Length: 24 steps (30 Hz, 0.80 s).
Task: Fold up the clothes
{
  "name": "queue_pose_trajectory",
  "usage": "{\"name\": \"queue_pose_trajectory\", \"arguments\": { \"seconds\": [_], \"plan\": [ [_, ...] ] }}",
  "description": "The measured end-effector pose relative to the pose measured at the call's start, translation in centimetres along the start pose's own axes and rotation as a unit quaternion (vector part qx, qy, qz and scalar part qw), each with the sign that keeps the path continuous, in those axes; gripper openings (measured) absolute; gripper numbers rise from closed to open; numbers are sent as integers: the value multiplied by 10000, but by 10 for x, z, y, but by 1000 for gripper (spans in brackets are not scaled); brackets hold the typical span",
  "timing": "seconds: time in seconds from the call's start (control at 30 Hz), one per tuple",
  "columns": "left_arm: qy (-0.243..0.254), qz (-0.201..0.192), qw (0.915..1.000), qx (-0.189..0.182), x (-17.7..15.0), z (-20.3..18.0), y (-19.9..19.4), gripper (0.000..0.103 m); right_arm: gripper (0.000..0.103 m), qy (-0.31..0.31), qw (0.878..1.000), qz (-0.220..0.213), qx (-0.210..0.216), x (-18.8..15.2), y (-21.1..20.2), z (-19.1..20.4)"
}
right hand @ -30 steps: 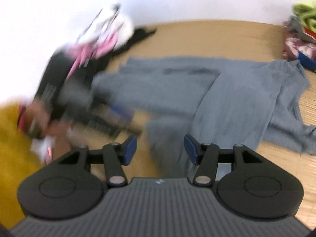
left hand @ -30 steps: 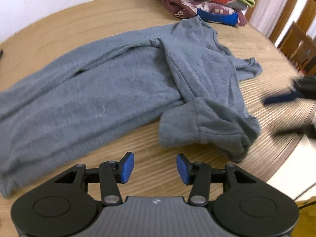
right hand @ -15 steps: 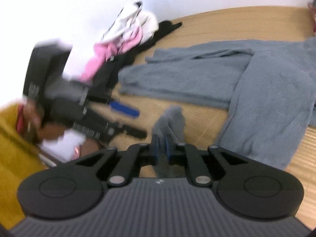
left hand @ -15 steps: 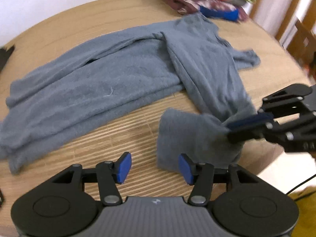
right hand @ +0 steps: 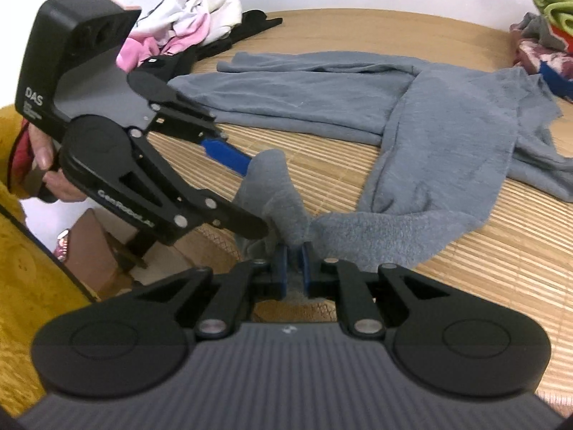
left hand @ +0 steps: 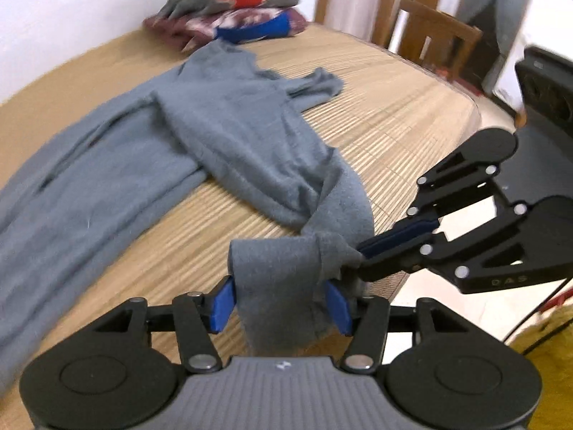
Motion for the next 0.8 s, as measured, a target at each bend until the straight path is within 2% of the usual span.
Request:
{"name": "queue_pose_trajectory", "arguments": {
  "seconds": [0.07,0.2,0.3,0.43,0.53,0.63,0.7,0.8],
  "plan": [
    [62,-22,9998,181,1,2,4,59,12,6,9999,6,-117,-2,1,5],
    [-51,-68,9999,101,1,11,11,60,12,45,9997,100,-229,-13,1,11],
    [-197,-38,9996,221,0,21,14,60,12,254,9990,162,-318,-18,2,11],
    [-369,-247,9990,-79,-6,23,-2,61,14,905,9952,69,-366,-22,-6,-2],
    [-434,-274,9987,-13,-10,28,-5,64,14,1708,9847,-187,-275,-24,-16,-21],
    [-569,-177,9982,65,-11,38,3,64,14,2493,9664,-617,73,-24,-23,-40],
    [-648,-164,9977,-60,-7,42,10,64,14,2830,9554,-814,223,-21,-23,-48],
    [-750,-165,9967,-261,0,46,20,59,14,2829,9549,-886,155,-10,-19,-47]
  ]
}}
Point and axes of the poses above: each gripper's, at about its wrist camera, not at the fingertips, and y roughly the way its jaws point, z to its left, x to its top, the point moved 7 cm from there along y, roughly the way its jaws point, and after that the axes turned 15 degrees about z, right-handed, at the moved point
